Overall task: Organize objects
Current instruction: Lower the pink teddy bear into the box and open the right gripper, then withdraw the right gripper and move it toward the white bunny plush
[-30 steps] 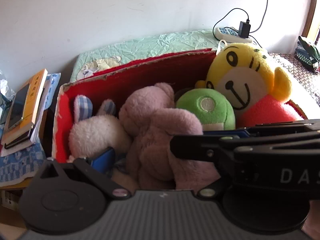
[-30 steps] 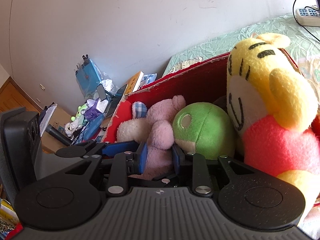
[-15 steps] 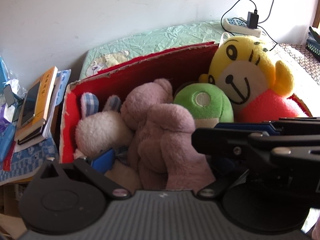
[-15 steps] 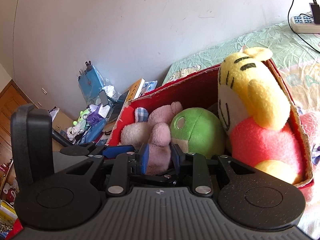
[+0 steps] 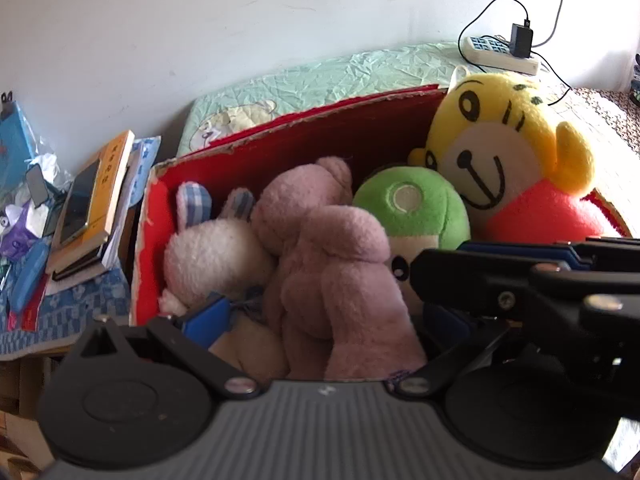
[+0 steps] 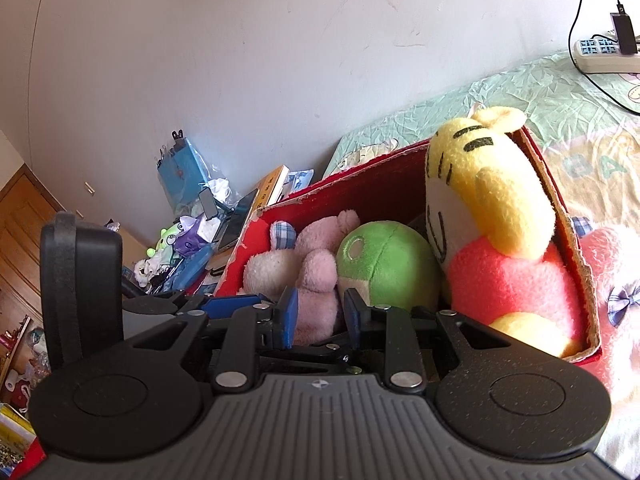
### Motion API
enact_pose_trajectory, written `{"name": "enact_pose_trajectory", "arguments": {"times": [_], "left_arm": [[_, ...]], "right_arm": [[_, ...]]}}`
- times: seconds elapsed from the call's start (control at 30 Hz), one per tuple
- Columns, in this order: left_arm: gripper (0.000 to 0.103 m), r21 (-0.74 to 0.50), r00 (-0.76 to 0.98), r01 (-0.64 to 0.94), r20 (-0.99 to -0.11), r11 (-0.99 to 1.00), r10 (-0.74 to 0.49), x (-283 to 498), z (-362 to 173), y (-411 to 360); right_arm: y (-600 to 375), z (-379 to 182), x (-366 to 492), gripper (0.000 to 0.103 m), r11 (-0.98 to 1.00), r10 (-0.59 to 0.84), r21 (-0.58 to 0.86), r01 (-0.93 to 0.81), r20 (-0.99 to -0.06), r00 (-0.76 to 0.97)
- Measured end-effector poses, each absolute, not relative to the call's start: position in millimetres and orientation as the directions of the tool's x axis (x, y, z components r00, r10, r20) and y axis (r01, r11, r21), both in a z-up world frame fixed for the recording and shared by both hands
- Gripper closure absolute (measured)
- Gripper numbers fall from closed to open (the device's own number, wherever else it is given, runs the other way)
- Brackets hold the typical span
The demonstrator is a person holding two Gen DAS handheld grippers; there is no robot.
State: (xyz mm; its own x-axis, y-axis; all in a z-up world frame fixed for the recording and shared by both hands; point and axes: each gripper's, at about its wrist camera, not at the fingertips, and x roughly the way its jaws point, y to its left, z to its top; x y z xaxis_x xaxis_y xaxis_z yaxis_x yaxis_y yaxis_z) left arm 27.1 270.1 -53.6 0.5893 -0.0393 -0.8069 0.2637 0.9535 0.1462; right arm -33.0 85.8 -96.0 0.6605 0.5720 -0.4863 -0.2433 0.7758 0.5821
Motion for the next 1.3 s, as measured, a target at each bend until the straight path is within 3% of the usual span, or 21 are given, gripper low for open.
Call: {"name": "enact_pose_trajectory", "arguments": {"times": [0.5, 1.3], "left_arm": [[0.0, 0.16, 0.601, 0.213, -0.8, 0.964, 0.001, 23, -52, 267], [0.001, 0.23, 0.609, -0.071, -0.76, 0.971, 0.225, -16, -24, 220]], "right_arm": [[79, -90, -46, 0.073, 0.793, 0.542, 0.56, -0.241, -0.467, 0.698], [12, -73, -42, 0.072, 0.648, 0.749, 0.615, -0.45, -0.407, 0.522]]}}
